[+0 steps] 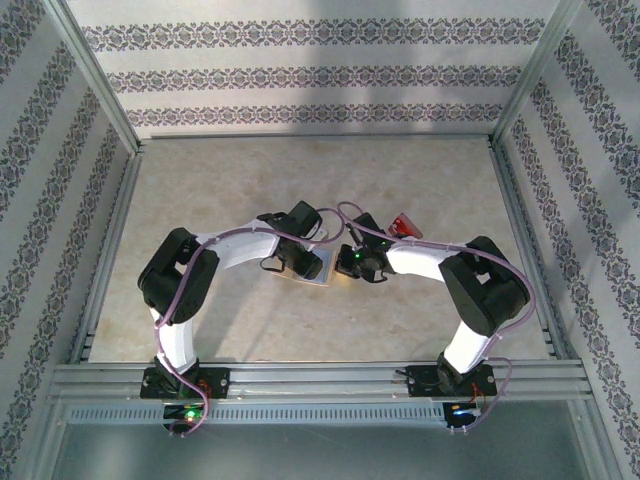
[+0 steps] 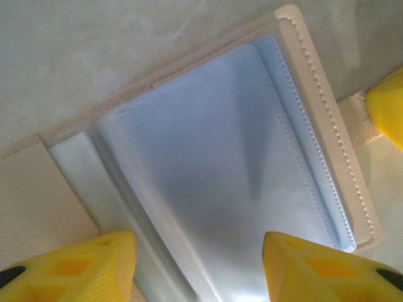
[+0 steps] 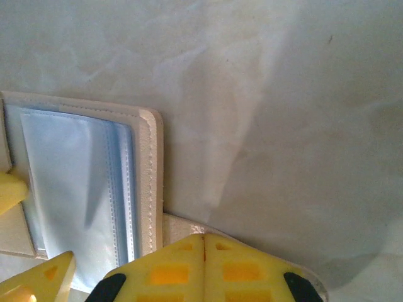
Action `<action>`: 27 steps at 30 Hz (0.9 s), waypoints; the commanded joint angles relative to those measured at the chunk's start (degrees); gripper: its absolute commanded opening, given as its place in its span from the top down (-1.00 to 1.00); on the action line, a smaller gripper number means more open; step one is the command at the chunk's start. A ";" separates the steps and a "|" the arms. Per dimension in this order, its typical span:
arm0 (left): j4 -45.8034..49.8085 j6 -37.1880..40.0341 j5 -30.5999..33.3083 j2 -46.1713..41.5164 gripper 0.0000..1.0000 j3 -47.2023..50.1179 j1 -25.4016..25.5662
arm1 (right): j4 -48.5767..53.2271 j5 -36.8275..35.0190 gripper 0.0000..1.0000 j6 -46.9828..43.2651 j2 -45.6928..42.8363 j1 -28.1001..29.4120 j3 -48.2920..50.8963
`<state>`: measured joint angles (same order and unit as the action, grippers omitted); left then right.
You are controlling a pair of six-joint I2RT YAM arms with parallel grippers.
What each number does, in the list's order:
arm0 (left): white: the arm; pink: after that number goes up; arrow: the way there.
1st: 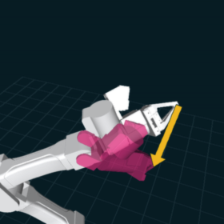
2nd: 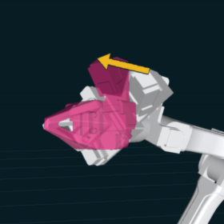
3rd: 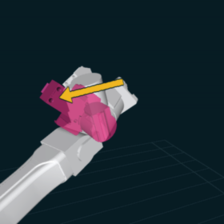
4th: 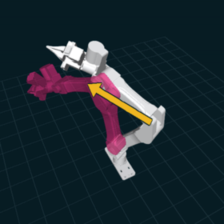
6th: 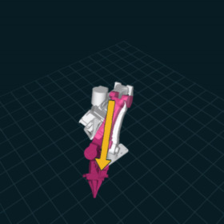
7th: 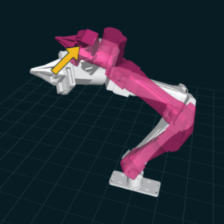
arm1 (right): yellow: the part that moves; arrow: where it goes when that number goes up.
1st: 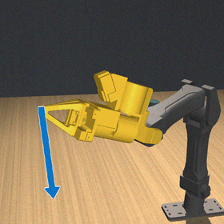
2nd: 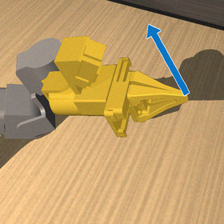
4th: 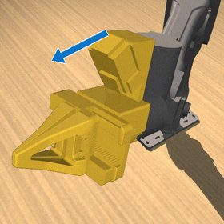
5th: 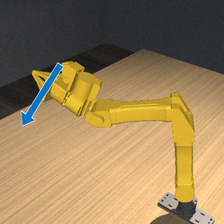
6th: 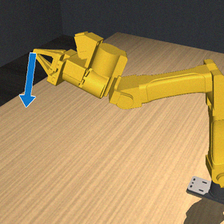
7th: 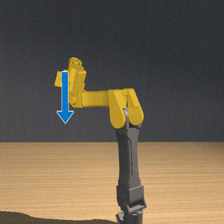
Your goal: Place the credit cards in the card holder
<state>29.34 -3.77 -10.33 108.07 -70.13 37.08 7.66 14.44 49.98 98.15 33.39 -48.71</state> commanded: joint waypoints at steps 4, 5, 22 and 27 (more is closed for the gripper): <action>-0.10 -0.98 -0.12 0.82 0.09 0.44 0.36 | 3.94 -0.46 1.00 1.61 -1.59 0.98 3.71; -0.16 -0.91 -0.23 0.82 0.12 0.63 0.36 | 4.30 -0.46 1.00 1.49 -1.79 0.96 3.86; -2.55 -0.81 -3.08 -2.43 0.43 4.21 -0.65 | 5.13 2.02 1.00 2.55 -5.98 2.49 -0.54; -3.29 -1.28 -4.59 -2.44 0.42 4.61 -0.88 | 1.88 4.03 1.00 3.59 -2.95 2.47 -3.14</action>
<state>26.13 -4.62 -13.28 106.96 -66.85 36.64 10.83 16.53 52.38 92.95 35.51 -49.82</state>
